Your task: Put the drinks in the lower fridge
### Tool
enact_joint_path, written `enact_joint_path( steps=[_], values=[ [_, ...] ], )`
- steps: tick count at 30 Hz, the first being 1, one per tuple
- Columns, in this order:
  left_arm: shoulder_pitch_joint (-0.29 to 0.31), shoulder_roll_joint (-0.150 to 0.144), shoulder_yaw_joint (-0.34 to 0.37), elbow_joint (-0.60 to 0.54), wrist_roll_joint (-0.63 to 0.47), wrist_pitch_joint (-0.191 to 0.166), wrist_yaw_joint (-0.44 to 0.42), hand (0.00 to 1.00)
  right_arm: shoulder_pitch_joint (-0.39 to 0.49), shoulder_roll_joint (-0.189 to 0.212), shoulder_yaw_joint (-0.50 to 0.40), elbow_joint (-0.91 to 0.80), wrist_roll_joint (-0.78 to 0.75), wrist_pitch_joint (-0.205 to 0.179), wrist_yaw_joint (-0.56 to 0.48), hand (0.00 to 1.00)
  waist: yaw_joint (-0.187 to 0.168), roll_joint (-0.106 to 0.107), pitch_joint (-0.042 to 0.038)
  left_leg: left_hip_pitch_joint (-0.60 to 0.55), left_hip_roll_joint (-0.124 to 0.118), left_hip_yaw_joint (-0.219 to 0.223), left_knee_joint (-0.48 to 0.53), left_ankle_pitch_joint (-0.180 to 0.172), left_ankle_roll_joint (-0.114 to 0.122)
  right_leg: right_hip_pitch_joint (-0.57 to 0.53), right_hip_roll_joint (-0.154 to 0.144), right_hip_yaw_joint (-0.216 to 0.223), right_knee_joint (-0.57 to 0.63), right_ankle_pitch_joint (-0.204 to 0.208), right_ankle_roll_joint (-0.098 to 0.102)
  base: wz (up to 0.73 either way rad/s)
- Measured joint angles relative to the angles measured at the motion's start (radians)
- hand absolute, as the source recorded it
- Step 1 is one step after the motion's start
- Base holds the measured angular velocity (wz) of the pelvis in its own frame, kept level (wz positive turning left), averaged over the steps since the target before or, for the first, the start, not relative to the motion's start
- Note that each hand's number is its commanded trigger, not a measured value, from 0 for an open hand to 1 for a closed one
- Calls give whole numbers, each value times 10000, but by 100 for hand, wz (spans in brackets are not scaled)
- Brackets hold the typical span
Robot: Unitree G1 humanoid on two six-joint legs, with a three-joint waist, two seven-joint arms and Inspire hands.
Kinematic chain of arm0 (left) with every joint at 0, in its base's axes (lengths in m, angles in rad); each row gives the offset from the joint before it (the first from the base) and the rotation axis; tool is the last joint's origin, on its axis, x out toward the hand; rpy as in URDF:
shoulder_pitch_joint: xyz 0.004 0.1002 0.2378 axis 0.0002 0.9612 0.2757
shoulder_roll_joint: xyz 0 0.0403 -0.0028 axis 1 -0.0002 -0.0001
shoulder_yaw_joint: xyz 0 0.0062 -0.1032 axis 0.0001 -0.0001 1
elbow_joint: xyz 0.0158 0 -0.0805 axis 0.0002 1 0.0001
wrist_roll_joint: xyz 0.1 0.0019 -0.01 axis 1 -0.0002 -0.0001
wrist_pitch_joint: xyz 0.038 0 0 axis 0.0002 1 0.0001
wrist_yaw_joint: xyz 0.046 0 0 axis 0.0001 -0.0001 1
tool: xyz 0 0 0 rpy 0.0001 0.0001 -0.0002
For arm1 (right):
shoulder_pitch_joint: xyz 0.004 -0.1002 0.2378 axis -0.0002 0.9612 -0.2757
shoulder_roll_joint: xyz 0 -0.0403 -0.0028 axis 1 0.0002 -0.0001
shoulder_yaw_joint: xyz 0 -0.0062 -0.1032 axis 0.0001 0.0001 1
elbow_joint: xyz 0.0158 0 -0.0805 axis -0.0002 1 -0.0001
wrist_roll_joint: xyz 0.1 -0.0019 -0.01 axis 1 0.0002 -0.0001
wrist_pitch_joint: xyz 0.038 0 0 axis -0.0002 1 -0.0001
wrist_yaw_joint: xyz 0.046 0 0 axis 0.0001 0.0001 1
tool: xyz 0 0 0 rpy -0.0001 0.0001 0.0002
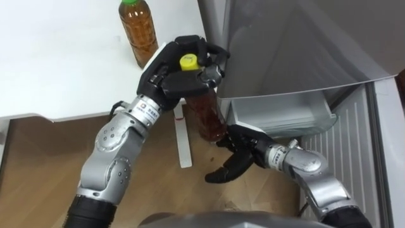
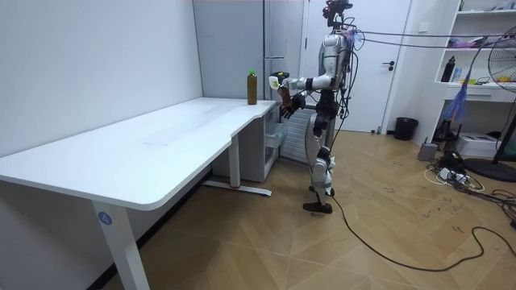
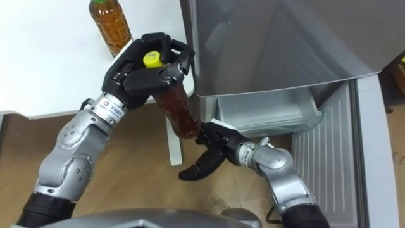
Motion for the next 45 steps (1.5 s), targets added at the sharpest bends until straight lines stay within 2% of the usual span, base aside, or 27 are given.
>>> enact_joint_path(
  steps=[4,11,17,20,21,22,24,27,45],
  values=[
    [14,46,-110,224,-329,-225,1,100,26,-65,0,-291,-2,313,-15,0,90,-31,-12,-183,9,10,81,1,2,-248,-3,10,170,-1,1,0],
    [23,133,-136,513,-1047,-569,4,100,26,-150,-8,-510,9,317,-147,0,110,2,1,-214,1,-62,173,2,3,-219,-25,-16,170,0,1,0],
    [27,25,-160,1095,-1430,-787,-32,100,85,-222,-35,-473,-114,318,-222,0,98,103,70,-225,-8,-104,185,-12,18,-127,-26,-80,155,-1,1,4],
    [40,27,-254,1434,-1441,-773,-120,100,89,-207,-60,-148,-131,289,-240,0,105,101,69,-226,-7,-90,218,-10,18,-120,-23,-74,151,-3,2,0],
    [96,117,-419,1501,-1435,-715,-119,100,86,-178,-61,-62,-108,243,-355,0,104,101,69,-229,-7,-90,224,-10,18,-130,-23,-70,151,-3,3,0],
    [186,269,-597,1558,-1426,-619,-118,100,79,-147,-65,-59,-75,152,-507,0,90,97,70,-240,-7,-91,229,-10,18,-144,-23,-69,148,-4,4,0],
    [394,371,-882,1567,-1370,-383,-118,100,-12,-79,-69,-35,-32,24,-652,0,1,78,72,-254,-5,-92,230,-11,18,-146,-23,-70,142,-5,6,0],
    [506,392,-1179,1567,-1285,-176,-138,100,-66,3,3,79,-18,-185,-782,0,-40,35,84,-268,-2,-114,234,-12,18,-146,-22,-70,139,-6,7,1],
    [502,429,-1091,1566,-1276,-153,-241,100,-66,57,12,441,397,-224,-899,0,-65,5,78,-274,-5,-112,252,-13,18,-150,-19,-6,141,-16,1,0]
  ],
)
